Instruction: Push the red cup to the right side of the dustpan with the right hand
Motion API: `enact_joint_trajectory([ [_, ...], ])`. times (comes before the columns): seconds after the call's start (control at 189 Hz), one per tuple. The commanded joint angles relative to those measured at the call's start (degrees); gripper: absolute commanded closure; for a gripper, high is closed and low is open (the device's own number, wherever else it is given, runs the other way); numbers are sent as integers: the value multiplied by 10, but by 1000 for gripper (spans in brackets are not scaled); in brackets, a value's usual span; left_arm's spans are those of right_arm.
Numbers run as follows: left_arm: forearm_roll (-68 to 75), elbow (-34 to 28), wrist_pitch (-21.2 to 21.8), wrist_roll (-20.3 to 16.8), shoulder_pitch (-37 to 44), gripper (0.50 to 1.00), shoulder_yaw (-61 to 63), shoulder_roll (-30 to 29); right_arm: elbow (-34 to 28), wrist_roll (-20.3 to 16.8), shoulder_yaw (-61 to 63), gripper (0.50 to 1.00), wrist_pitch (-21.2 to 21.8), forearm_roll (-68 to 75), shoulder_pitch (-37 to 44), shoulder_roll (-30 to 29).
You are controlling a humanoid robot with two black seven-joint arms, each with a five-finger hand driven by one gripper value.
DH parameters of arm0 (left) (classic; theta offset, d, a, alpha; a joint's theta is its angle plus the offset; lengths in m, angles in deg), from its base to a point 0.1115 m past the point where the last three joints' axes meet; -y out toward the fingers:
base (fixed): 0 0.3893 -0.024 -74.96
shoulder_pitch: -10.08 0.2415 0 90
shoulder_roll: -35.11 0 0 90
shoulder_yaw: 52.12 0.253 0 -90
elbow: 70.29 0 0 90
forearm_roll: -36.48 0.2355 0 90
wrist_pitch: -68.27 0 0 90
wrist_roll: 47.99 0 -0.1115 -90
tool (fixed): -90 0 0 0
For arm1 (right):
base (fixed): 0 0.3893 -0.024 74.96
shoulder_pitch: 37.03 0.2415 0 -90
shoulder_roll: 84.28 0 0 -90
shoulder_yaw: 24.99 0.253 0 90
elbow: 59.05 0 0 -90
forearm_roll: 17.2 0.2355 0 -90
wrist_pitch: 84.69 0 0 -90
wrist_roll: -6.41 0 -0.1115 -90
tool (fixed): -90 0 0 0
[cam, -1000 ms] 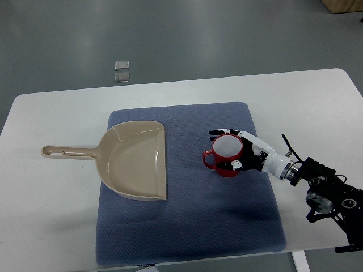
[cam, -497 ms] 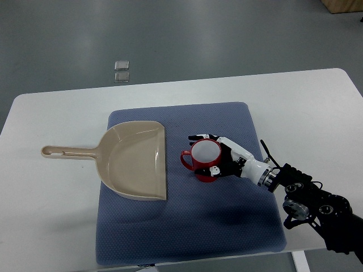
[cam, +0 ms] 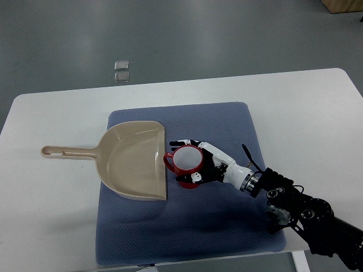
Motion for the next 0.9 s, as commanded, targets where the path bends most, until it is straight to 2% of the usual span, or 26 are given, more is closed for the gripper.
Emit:
enact_joint_trajectory([
  [0.0,0,0,0,0,0,500,1,0,0,0,-1,576,-4,0,1,-10],
  [0.571,0,0,0,0,0,500,1,0,0,0,-1,570,1,11,17,-15],
  [0.767,0,0,0,0,0,500,1,0,-7,0,10,570,33,18,19,19],
  [0.894,1,1,0,0,0,500,1,0,-14,0,10,570,39,37,22,36],
])
